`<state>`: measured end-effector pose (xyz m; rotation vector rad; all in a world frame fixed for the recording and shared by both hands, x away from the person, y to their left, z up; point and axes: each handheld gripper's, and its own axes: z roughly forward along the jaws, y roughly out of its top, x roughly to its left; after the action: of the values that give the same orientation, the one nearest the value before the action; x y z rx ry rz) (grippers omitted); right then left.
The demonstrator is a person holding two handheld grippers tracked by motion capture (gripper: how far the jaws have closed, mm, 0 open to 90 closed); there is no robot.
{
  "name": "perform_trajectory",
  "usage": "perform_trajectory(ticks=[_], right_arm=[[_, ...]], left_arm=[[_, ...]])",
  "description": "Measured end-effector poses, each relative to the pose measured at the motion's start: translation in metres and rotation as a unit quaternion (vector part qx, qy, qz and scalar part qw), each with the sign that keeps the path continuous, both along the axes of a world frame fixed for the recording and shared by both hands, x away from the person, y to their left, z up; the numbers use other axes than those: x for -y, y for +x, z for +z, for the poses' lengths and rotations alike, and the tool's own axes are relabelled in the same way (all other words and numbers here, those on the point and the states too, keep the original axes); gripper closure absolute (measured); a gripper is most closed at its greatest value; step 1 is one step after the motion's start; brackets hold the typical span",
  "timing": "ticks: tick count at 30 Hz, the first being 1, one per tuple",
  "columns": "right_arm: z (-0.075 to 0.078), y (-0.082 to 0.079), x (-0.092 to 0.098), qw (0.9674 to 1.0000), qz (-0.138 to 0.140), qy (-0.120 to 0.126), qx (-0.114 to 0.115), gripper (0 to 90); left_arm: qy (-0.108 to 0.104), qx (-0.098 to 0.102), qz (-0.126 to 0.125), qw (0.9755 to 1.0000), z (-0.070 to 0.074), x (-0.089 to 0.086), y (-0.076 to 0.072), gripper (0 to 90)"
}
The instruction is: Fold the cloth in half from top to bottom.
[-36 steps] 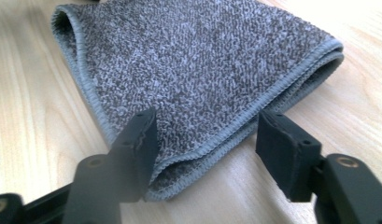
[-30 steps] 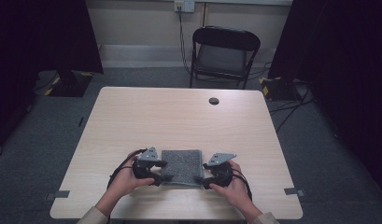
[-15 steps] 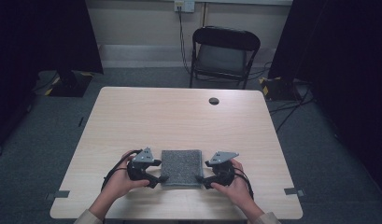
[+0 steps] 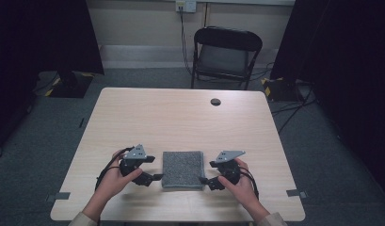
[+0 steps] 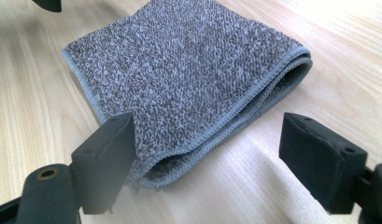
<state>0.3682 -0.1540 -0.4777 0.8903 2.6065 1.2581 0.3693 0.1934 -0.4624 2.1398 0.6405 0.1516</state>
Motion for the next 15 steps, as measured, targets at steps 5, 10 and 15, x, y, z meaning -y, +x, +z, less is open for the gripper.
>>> perform_trajectory(ticks=[5,10,15], right_arm=[[0.0,0.0,0.002,1.0,-0.001,0.0,0.001,18.3],[0.004,0.0,0.006,1.0,-0.005,0.002,0.003,18.3],[0.007,0.001,0.012,0.9999,-0.008,0.011,0.006,19.2]], left_arm=[[-0.005,0.0,0.003,1.0,0.001,-0.006,-0.001,19.6],[-0.007,-0.003,0.014,0.9999,0.0,-0.013,-0.003,19.6],[-0.006,-0.004,0.015,0.9999,0.001,-0.017,-0.004,19.5]])
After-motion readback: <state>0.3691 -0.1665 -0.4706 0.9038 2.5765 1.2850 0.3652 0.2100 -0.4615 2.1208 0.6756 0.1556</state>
